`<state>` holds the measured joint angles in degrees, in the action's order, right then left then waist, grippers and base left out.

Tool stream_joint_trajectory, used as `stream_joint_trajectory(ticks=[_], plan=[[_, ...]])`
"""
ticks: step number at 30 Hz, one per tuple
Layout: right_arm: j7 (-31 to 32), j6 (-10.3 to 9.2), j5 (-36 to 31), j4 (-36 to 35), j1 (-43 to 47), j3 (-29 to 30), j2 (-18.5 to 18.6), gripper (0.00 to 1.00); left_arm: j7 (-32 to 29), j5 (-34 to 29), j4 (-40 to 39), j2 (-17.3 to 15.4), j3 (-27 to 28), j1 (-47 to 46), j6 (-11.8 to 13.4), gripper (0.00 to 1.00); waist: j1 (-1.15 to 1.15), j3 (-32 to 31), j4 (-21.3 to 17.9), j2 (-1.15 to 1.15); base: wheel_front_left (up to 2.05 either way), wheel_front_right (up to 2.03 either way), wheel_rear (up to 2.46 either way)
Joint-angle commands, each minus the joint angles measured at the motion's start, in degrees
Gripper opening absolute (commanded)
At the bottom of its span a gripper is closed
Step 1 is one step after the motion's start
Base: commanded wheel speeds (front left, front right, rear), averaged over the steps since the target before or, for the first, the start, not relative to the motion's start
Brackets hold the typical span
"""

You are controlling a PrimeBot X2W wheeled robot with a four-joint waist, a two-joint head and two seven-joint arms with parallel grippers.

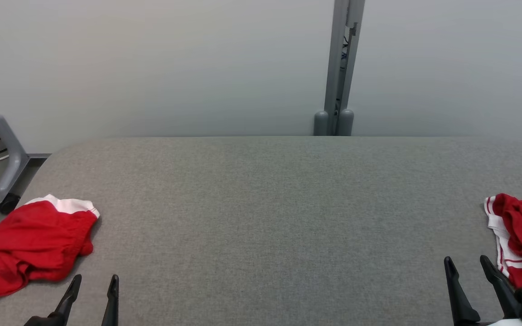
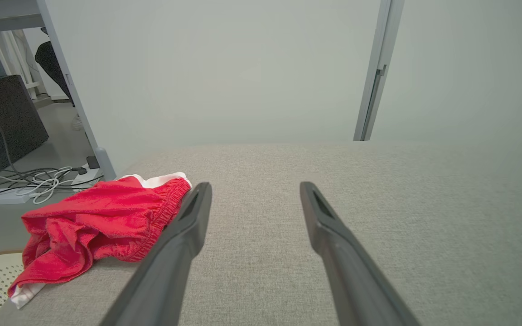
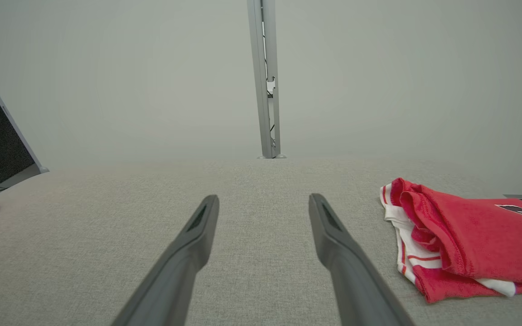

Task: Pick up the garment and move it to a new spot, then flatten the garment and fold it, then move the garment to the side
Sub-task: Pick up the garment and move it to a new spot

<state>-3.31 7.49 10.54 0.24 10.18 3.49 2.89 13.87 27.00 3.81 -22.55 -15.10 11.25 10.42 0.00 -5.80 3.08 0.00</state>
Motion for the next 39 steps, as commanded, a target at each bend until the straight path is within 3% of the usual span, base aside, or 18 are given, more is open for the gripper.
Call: stream_joint_trajectory(ticks=[1,12,20,39], plan=[[0.3,0.01,0.4,-0.1,0.6,0.3,0.1,1.00,0.1,0.2,0.1,-0.3,0.3,-1.5,-0.1,1.00,0.00,0.2,1.8,0.00,0.00,0.00,0.00],[-0.1,0.01,2.1,-1.5,0.0,-1.4,0.1,1.00,0.7,0.5,1.2,-0.5,1.4,-5.7,-0.9,1.00,0.00,0.2,15.7,0.00,0.00,0.00,0.00],[-0.9,0.01,3.5,-0.8,-1.0,-3.2,0.1,1.00,1.0,0.3,1.3,-1.0,2.4,-6.3,-1.4,1.00,0.00,-0.2,21.4,0.00,0.00,0.00,0.00],[-1.1,0.01,3.5,0.1,-2.4,-4.3,0.1,1.00,1.3,-1.0,2.8,1.1,1.9,-11.1,-2.1,1.00,0.00,1.5,22.3,0.00,0.00,0.00,0.00]])
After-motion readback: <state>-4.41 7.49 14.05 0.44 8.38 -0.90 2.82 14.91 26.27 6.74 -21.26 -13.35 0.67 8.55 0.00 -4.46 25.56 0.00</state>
